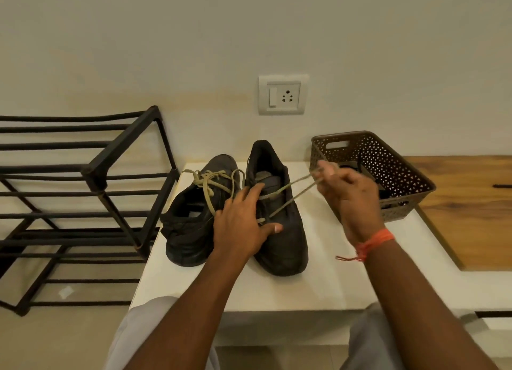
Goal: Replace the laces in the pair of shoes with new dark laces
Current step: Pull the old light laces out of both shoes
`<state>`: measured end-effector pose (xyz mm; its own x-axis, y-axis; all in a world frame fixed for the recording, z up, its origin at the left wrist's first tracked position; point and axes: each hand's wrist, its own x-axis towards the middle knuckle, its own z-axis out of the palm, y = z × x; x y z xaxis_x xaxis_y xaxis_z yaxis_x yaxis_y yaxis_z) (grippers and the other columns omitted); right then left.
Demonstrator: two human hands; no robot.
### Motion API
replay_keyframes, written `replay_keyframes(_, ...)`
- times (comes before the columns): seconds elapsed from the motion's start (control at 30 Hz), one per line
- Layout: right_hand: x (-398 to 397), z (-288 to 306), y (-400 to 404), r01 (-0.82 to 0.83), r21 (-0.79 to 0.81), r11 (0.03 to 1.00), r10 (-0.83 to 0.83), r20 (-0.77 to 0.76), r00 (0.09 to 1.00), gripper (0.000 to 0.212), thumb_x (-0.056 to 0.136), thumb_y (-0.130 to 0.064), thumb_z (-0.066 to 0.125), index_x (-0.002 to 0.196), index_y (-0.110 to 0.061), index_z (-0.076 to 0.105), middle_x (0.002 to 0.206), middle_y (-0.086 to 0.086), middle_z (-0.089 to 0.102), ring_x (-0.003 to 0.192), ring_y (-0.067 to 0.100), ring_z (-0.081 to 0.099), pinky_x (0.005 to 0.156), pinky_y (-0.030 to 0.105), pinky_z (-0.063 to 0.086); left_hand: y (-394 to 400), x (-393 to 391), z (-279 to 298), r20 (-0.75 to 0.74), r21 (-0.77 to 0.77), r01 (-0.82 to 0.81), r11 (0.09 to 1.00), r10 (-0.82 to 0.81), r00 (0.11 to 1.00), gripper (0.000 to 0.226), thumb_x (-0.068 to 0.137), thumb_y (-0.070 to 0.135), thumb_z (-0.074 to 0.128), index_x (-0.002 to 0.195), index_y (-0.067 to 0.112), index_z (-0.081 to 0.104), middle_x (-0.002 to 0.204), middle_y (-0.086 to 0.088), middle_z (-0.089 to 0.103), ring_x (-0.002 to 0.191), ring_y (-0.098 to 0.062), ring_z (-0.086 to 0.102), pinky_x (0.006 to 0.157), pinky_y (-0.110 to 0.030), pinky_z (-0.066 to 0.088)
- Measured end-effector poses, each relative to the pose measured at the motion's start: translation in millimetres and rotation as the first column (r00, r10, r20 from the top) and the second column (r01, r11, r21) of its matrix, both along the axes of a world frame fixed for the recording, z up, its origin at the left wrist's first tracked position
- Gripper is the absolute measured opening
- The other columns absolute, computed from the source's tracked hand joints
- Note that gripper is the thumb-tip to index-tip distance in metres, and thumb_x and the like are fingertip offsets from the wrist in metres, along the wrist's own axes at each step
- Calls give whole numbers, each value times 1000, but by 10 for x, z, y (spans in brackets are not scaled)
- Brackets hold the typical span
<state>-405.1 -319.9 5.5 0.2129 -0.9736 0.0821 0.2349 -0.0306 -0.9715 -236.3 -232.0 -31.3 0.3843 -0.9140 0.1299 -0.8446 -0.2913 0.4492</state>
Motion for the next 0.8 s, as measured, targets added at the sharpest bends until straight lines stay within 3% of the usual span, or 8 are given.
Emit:
replay_keyframes(0.1,-281,75,-105,-38,139,989,-31,462,886,14,93,-23,54,99,-11,59,123,11,66,113,25,64,89,35,56,-19,-3,-33,-8,-18,21,1000,-21,1000,90,75,58,70,148,37,21,153,4,32,135,-24,38,108,-48,36)
replay_keyframes(0.2,-168,38,-46,-263,160,952,141,533,834,23,101,-27,39,87,-14,51,80,6,67,77,22,69,77,37,58,-22,-12,-47,-13,13,33,999,-33,999,89,78,57,69,149,39,18,156,3,27,136,-25,38,110,-50,34)
replay_keyframes(0.27,-12,59,85,-329,103,939,276,350,895,26,103,-24,37,80,-15,44,56,-1,43,48,13,46,56,32,53,-18,1,-50,-28,12,38,999,-37,999,90,77,56,70,149,40,18,156,4,27,136,-25,38,110,-51,34)
replay_keyframes(0.33,95,38,167,-333,-25,942,332,-52,942,11,101,-16,45,91,-13,48,54,-5,45,42,9,44,45,22,44,-13,19,-58,-54,1,48,999,-48,997,91,77,54,72,150,39,19,155,5,28,136,-24,39,110,-52,33)
replay_keyframes(0.37,137,16,196,-354,-87,931,321,-265,909,3,97,-12,51,99,-12,49,60,-6,54,48,8,54,48,19,47,-10,27,-62,-73,-5,57,998,-57,996,91,77,52,72,150,39,20,155,5,29,136,-24,38,111,-52,33)
replay_keyframes(0.47,260,-136,198,-477,-218,852,155,-764,627,31,85,-19,67,112,-20,53,96,-3,62,84,14,64,76,27,56,-7,52,-65,-98,-19,90,996,-91,991,88,80,46,72,150,36,20,154,5,30,138,-22,36,111,-52,30)
replay_keyframes(0.57,403,-202,208,-536,-281,796,-43,-910,413,29,90,-28,62,118,-20,60,114,0,53,94,17,57,85,27,49,9,68,-66,-85,-26,106,994,-108,990,86,81,39,72,150,36,20,153,5,32,138,-21,35,109,-51,29)
replay_keyframes(0.8,506,-224,197,-606,-262,751,-182,-964,192,33,90,-35,64,117,-15,62,122,5,44,81,20,55,76,27,47,32,113,-17,-95,-7,127,992,-127,987,89,80,36,73,151,37,19,154,5,33,138,-22,36,109,-50,30)
